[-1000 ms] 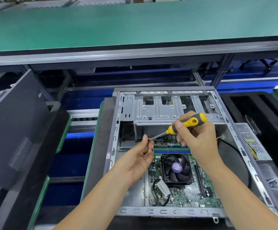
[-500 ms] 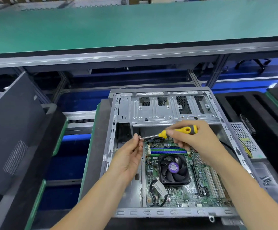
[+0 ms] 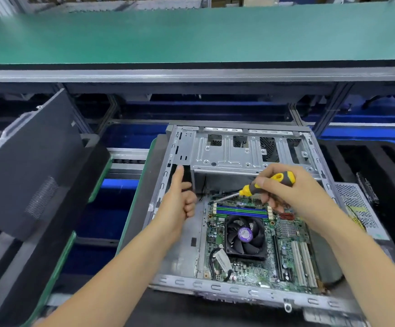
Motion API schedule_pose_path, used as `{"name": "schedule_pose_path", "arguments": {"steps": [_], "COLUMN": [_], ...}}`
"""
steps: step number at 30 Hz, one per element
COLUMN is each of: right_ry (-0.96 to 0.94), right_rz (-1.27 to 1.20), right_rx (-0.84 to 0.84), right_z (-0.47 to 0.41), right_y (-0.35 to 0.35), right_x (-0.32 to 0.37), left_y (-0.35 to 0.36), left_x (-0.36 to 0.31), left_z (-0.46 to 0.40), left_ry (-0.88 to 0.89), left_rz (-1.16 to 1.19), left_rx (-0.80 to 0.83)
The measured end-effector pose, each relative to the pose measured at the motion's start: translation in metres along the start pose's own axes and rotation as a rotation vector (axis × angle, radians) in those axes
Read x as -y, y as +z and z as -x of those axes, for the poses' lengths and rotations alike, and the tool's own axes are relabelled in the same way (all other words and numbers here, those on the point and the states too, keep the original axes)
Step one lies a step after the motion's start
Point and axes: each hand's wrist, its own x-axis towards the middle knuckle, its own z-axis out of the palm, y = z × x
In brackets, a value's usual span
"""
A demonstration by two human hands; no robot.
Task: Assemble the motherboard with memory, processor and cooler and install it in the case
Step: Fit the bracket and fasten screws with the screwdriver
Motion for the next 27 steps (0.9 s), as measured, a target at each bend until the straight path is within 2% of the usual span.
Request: {"name": "schedule_pose_path", "arguments": {"steps": [3, 6, 8, 12, 27], "right_ry": [-0.049, -0.141, -0.175, -0.212, -0.205], "right_rz": [0.250, 0.460, 0.551, 0.648, 0.770], "right_rx": [0.106, 0.275, 0.368, 0.488, 0.571], "right_z": [-0.003, -0.004, -0.005, -0.005, -0.009], "right_y": [0.017, 0.047, 0.062, 0.076, 0.087], "right_x": [0.010, 0.014, 0.010, -0.003, -0.025], "left_y": [0.004, 0.006, 0.005, 0.004, 0.002], "left_x": [-0.016, -0.015, -0.011, -0.011, -0.012], "left_z": [-0.010, -0.018, -0.023, -0.032, -0.035], "left_ry": [0.231, 0.455, 0.533, 0.540, 0.516], "left_rz": [-0.330, -0.364, -0.375, -0.452, -0.490], "left_rx": [-0.067, -0.117, -0.142, -0.062, 0.010]}}
